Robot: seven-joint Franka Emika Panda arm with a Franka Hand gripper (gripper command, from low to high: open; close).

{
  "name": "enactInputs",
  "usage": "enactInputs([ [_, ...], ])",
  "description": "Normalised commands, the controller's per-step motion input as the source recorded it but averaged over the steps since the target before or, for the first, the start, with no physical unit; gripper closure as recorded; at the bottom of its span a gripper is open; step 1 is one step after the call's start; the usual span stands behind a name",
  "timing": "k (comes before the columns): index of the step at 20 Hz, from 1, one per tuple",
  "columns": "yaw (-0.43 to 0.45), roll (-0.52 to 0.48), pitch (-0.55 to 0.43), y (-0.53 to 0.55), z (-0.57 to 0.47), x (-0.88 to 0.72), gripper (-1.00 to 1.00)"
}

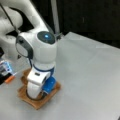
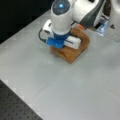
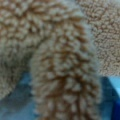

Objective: Folding a towel twice

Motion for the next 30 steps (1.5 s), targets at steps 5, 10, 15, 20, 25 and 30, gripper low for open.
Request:
enactInputs([
  [5, 0.164, 0.008, 0.042, -0.32, -0.06, 0.28, 1.0],
  [10, 0.132, 0.032, 0.066, -0.28, -0.05, 0.25, 1.0],
  [15, 0.044, 0.082, 0.034, -0.24, -0.11, 0.11, 1.0],
  [20, 0.03, 0.115, 0.005, -0.22, -0.08, 0.1, 1.0],
  [25, -0.01, 0.092, -0.017, -0.16, -0.07, 0.1, -1.0],
  [30, -0.058, 0.089, -0.016, -0.12, -0.09, 0.08, -1.0],
])
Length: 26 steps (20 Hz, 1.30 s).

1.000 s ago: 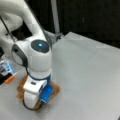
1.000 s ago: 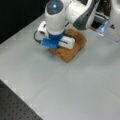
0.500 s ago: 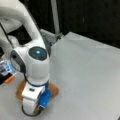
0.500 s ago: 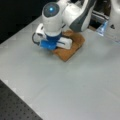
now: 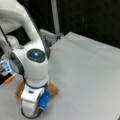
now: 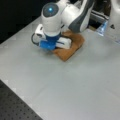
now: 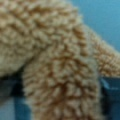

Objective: Folding a towel twice

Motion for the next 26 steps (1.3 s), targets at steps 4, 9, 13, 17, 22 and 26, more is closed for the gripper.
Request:
enactInputs([
  [4, -0.055, 0.115, -0.001, -0.02, -0.1, 0.08, -1.0],
  [9, -0.04, 0.113, 0.027, 0.02, -0.07, 0.08, -1.0],
  [13, -0.017, 0.107, 0.064, 0.0, -0.02, 0.07, -1.0],
  [17, 0.003, 0.089, 0.096, -0.04, 0.07, 0.06, -1.0],
  [22, 0.022, 0.074, 0.127, -0.1, 0.14, 0.04, -1.0],
  [26, 0.067, 0.058, 0.192, -0.17, 0.22, 0.02, -1.0],
])
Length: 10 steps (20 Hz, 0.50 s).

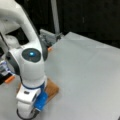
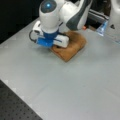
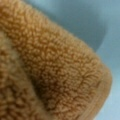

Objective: Folding a towel twice

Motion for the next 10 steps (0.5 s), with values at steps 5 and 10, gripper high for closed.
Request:
enactInputs([
  [5, 0.082, 0.057, 0.175, -0.18, 0.19, 0.08, -1.0],
  [10, 0.068, 0.061, 0.166, -0.16, 0.14, 0.15, -1.0],
])
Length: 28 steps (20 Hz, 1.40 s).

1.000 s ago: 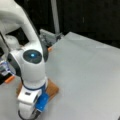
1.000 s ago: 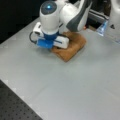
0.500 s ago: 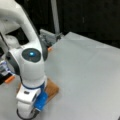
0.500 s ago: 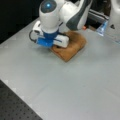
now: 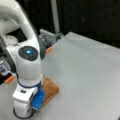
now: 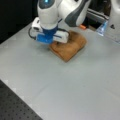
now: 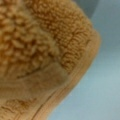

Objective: Folding a towel twice

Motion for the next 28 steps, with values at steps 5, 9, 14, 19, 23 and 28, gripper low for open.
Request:
enactInputs([
  [5, 0.025, 0.066, 0.165, -0.11, 0.17, 0.14, -1.0],
  [9, -0.065, 0.142, 0.1, 0.01, 0.26, 0.08, -1.0],
  [14, -0.183, 0.185, 0.065, 0.15, 0.33, -0.02, -1.0],
  [19, -0.192, 0.244, -0.012, 0.23, 0.25, -0.06, -1.0],
  [23, -0.114, 0.192, -0.064, 0.28, 0.16, -0.13, -1.0],
  [28, -0.164, 0.14, -0.105, 0.5, 0.05, -0.23, -1.0],
])
